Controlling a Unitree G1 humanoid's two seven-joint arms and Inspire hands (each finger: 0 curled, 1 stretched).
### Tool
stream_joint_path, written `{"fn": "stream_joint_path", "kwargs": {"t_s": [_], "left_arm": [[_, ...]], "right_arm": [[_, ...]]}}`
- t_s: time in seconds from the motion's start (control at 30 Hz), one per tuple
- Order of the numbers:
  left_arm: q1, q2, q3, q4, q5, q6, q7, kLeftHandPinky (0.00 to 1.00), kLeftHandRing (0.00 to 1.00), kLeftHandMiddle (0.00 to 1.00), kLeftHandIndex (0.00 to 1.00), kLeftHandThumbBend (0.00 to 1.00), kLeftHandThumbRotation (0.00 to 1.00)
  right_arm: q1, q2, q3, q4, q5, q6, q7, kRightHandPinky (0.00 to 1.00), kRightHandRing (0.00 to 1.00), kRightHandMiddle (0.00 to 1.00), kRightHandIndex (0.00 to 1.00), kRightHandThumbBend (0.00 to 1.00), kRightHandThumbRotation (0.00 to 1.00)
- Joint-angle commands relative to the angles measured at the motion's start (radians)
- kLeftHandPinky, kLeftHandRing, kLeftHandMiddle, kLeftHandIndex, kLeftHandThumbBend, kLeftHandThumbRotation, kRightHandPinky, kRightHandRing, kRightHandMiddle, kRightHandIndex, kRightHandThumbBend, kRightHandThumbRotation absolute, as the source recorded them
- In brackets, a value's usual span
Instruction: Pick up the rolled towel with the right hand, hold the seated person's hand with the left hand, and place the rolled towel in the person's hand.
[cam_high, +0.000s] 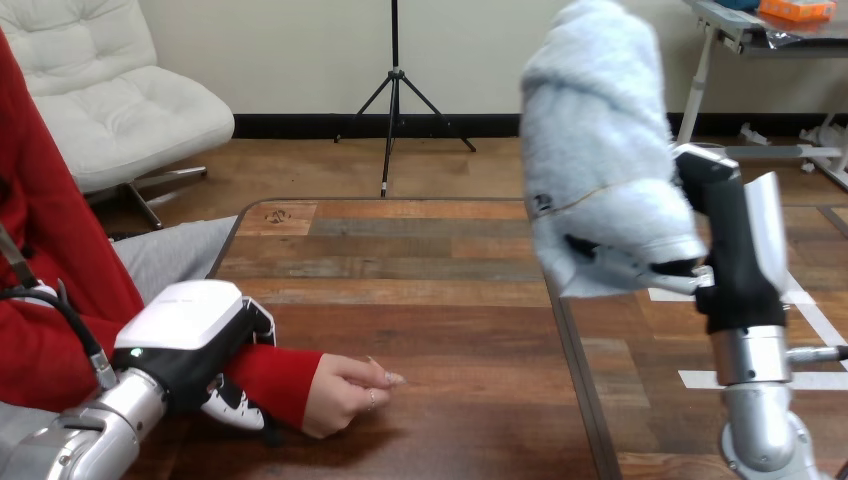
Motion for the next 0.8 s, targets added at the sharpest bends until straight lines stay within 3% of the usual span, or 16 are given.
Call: {"fn": "stream_joint_path", "kwargs": {"t_s": [0.0, 0.1, 0.33, 0.77], "left_arm": [[-0.069, 0.013, 0.066, -0.125, -0.022, 0.0, 0.013, 0.32, 0.37, 0.4, 0.4, 0.75, 0.0], [-0.071, 0.013, 0.075, -0.144, -0.023, 0.012, 0.003, 0.33, 0.37, 0.41, 0.41, 0.75, 0.0], [-0.079, 0.015, 0.095, -0.154, -0.037, -0.024, 0.029, 0.31, 0.36, 0.41, 0.41, 0.78, 0.0], [-0.099, 0.014, 0.122, -0.164, -0.065, -0.029, 0.012, 0.33, 0.37, 0.41, 0.4, 0.77, 0.0]], "right_arm": [[-0.047, 0.017, 0.002, 0.008, -0.014, -0.027, -0.029, 0.27, 0.32, 0.39, 0.45, 0.74, 0.0], [-0.047, 0.022, 0.006, 0.014, -0.034, -0.019, -0.043, 0.27, 0.32, 0.38, 0.45, 0.74, 0.0], [-0.05, 0.033, 0.013, 0.04, -0.072, -0.012, -0.071, 0.24, 0.29, 0.38, 0.45, 0.75, 0.0], [-0.053, 0.052, 0.032, 0.077, -0.072, -0.011, -0.068, 0.23, 0.29, 0.37, 0.45, 0.74, 0.0]]}}
